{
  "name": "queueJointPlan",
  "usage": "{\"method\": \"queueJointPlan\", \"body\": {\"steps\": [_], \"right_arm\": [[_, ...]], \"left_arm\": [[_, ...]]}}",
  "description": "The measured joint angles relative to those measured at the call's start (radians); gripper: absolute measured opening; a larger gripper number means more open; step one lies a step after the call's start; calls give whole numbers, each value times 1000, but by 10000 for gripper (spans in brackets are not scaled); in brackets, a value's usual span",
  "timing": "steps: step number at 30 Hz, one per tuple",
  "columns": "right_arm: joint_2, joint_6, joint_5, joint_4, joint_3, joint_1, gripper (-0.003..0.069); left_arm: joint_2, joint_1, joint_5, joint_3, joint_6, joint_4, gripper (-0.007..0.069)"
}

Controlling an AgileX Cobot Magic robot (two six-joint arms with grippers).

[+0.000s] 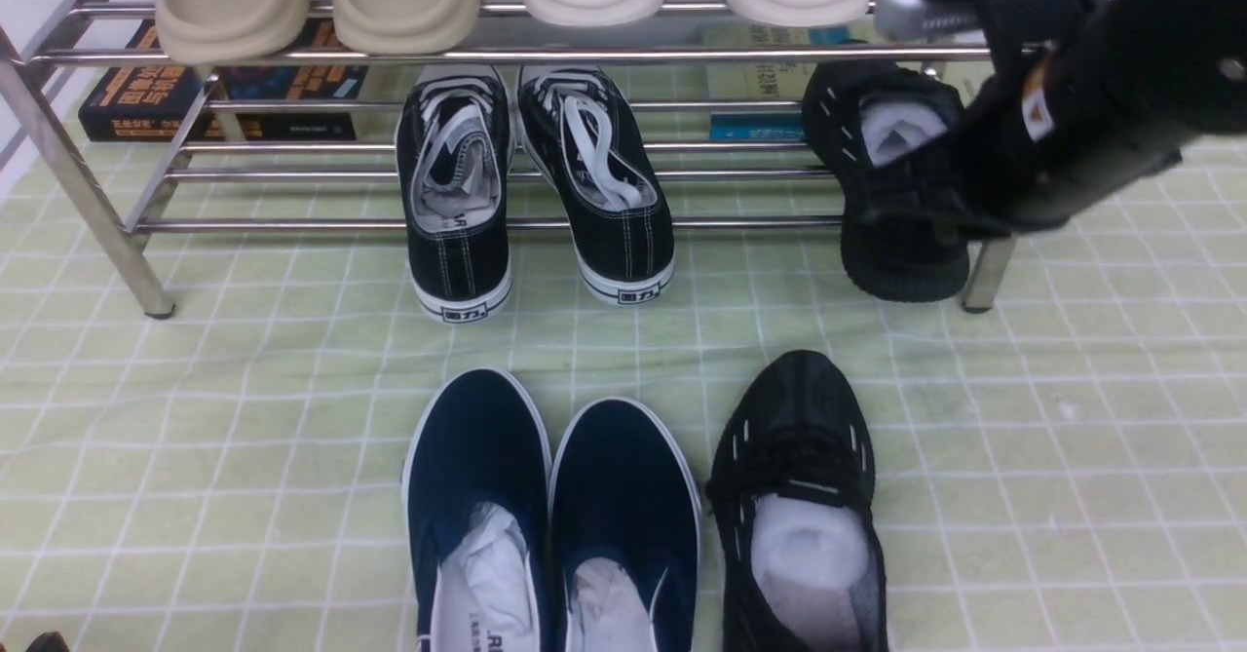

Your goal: Take the shoes off the shelf with your hand from the green coffee tablecloth.

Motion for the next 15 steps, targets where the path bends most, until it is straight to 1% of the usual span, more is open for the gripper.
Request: {"method": "queueJointPlan", "body": {"steps": [2, 3, 4, 5, 6, 8, 9, 10, 12, 15], "right_arm": [[51, -16, -24, 0, -61, -46, 120], [79, -28, -34, 0, -88, -60, 179], [87, -32, -36, -2, -97, -64, 197], [118, -43, -52, -4, -129, -73, 270], [138, -55, -62, -4, -147, -76, 315], [157, -66, -74, -5, -162, -77, 357], [182, -78, -88, -8, -182, -77, 407], [200, -81, -97, -10, -194, -77, 436], [231, -84, -111, -15, -212, -77, 470], [282, -85, -141, -37, -222, -77, 484]], "left_arm": [[0, 0, 0, 0, -1, 0, 242], [0, 0, 0, 0, -1, 0, 242], [0, 0, 0, 0, -1, 0, 242], [0, 0, 0, 0, -1, 0, 242], [0, 0, 0, 0, -1, 0, 242], [0, 0, 0, 0, -1, 0, 242], [0, 0, 0, 0, -1, 0, 242], [0, 0, 0, 0, -1, 0, 242], [0, 0, 0, 0, -1, 0, 242], [0, 0, 0, 0, -1, 0, 242]]}}
